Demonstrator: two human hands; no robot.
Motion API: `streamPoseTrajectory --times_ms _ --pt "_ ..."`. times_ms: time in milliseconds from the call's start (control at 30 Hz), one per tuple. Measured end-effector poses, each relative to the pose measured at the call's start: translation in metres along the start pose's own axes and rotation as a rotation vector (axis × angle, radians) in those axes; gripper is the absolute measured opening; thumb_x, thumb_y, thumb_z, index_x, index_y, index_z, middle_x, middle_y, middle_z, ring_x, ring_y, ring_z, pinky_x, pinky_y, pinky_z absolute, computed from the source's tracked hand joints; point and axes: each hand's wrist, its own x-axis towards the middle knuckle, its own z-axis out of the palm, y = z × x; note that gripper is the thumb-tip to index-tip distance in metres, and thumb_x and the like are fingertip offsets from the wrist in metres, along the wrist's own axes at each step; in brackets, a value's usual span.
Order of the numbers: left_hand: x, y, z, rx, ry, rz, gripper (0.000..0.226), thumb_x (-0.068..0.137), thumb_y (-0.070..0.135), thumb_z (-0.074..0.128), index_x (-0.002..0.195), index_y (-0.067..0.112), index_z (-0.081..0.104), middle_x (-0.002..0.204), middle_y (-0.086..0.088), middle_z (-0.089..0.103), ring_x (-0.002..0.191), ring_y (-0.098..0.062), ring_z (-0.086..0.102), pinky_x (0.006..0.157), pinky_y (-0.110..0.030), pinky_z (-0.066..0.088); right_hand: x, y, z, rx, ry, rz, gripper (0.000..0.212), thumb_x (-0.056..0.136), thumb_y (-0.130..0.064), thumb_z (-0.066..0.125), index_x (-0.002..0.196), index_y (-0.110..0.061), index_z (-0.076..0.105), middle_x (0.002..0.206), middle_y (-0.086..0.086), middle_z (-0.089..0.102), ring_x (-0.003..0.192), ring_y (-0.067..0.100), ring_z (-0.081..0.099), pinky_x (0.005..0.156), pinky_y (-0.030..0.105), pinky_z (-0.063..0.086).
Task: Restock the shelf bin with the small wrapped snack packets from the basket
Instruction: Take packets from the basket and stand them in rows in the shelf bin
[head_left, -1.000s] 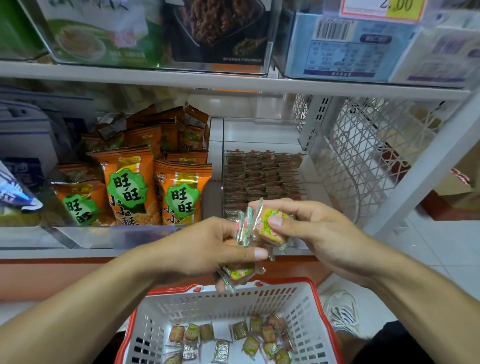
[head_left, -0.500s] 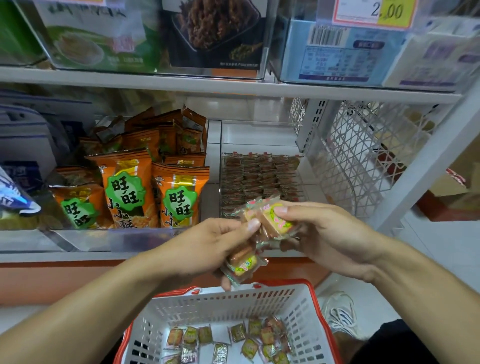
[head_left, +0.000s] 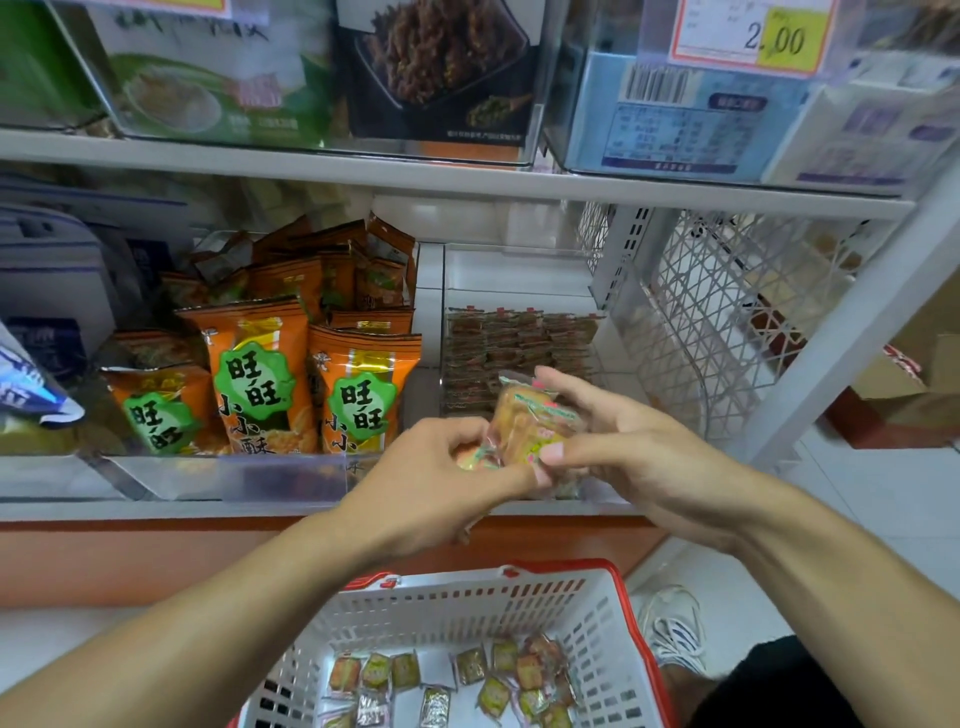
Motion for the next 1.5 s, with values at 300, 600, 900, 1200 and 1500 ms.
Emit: streamPoseTrajectory --times_ms 300,600,900,1200,1500 --pt "0.005 -0.003 0.009 0.016 -0.017 -0.061 0.039 0.065 0.036 0.094 0.089 0.016 0.071 0.058 0.004 0.062 0.051 -0.016 0.055 0.050 -0.030 0.051 -0.002 -0.003 -0.016 -0.259 -0.150 0.029 0.055 0.080 0.013 0.073 0.127 -0.006 0.051 0.108 0.013 0.066 0.089 0.027 0.063 0.076 0.043 0.053" --pt "0.026 0.007 0.017 -0.224 0.256 0.041 0.035 0.069 0.021 0.093 0.097 0.031 0.075 0.101 -0.001 0.069 0.069 -0.010 0.070 0.057 -0.028 0.059 0.041 -0.045 -0.059 -0.833 0.368 -0.080 0.051 0.078 -0.024 0.082 0.120 -0.022 0.054 0.106 -0.008 0.069 0.091 0.002 0.066 0.078 0.023 0.053" --pt "0.038 0.001 0.020 -0.074 0.238 -0.019 0.032 0.071 0.033 0.091 0.097 0.037 0.072 0.097 0.014 0.068 0.076 -0.009 0.067 0.052 -0.015 0.049 0.134 -0.003 -0.100 -1.736 0.290 0.193 0.051 0.089 0.000 0.056 0.135 -0.001 0.035 0.139 0.028 0.035 0.108 0.043 0.057 0.072 0.042 0.044" --pt "0.042 0.000 0.020 -0.243 0.202 -0.088 0.030 0.075 0.017 0.090 0.099 0.027 0.074 0.101 -0.001 0.066 0.067 -0.011 0.069 0.059 -0.030 0.062 0.154 0.005 -0.118 -2.445 0.130 0.319 0.066 0.106 -0.047 0.026 0.159 -0.010 0.011 0.166 0.016 0.013 0.152 0.043 0.006 0.122 0.059 0.006" --pt "0.044 -0.005 0.018 -0.245 0.165 -0.088 0.024 0.077 0.020 0.088 0.095 0.030 0.075 0.095 -0.004 0.069 0.063 -0.016 0.072 0.063 -0.040 0.065 0.168 0.020 -0.118 -2.452 0.139 0.508 0.068 0.102 -0.057 0.026 0.160 -0.021 0.019 0.166 0.016 0.014 0.153 0.041 0.004 0.120 0.062 -0.003"
